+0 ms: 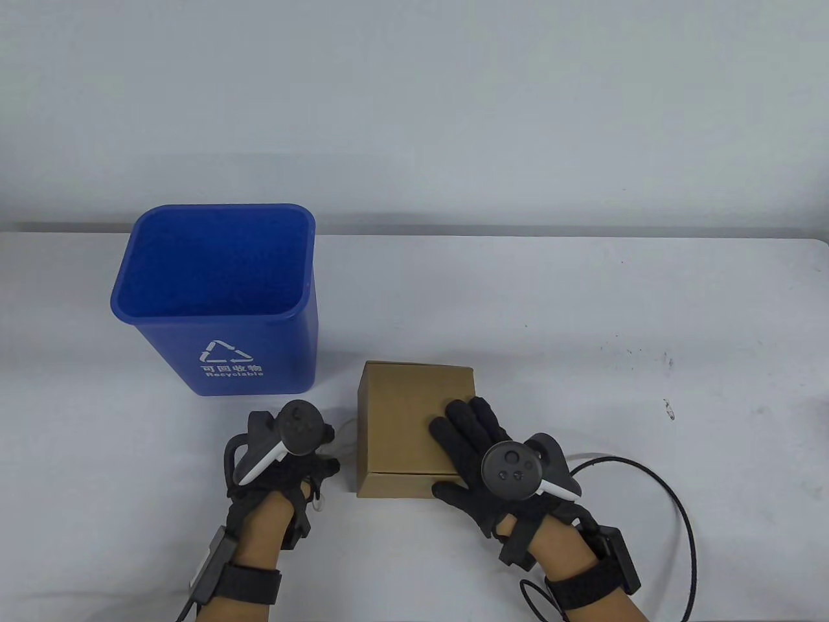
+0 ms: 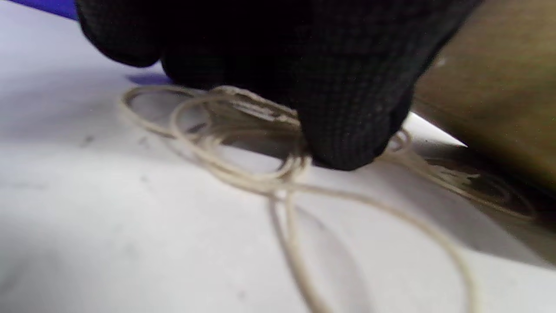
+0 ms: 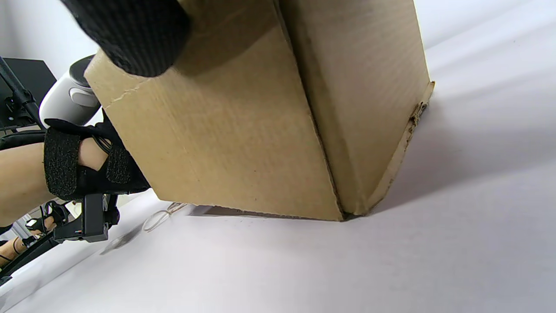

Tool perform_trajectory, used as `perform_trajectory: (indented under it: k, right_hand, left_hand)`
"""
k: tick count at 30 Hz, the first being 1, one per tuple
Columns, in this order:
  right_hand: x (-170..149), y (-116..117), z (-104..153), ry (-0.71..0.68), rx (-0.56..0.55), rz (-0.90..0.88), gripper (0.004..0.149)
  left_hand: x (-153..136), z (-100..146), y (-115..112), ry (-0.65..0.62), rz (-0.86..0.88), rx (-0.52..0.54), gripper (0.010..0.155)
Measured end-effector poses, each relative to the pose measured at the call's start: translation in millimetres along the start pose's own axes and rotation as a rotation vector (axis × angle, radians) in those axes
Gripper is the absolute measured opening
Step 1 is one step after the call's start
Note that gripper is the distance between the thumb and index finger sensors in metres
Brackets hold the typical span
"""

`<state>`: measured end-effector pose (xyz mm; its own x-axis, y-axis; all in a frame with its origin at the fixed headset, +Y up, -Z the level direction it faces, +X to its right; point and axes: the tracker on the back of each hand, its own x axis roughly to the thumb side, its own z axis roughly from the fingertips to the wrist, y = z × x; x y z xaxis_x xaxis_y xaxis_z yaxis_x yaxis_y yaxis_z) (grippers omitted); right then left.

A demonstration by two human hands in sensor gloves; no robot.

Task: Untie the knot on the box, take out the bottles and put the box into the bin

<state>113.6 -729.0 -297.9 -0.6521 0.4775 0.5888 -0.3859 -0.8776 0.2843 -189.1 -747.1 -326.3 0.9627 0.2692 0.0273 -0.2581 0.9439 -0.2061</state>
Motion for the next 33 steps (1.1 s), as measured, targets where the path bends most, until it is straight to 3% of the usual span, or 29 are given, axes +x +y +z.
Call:
perform_trajectory:
  k: [3,8,17,23,33]
  right_hand:
    - [0.4,0.1,-0.1,0.001,-0.001,0.0,0.083]
    - [1.1,0.3,-0.6,0.001,0.0,0.001,0.083]
    - [2.8,0.6,-0.6,-0.007,-0.017,0.024,0.083]
    - [1.1,-0.2,0.1,-0.017,-0.014,0.016,0.082]
    - [6.0,1.6,-0.8,-0.026,-0.009,0.033,0.081]
  left_hand:
    - [10.3,1.0,0.7,-0.005,-0.064,0.001,0.038]
    - [22.1,1.8,-1.6,-0.042,-0.176,-0.054,0.039]
    - [22.8,1.7,-13.1,-0.159,-0.231,0.022,0.037]
    - [-3.2,11.7,14.8,-0.162,-0.019,0.116,0.036]
    - [-8.8,46.4,52.5,-0.198,0.075,0.345,0.037]
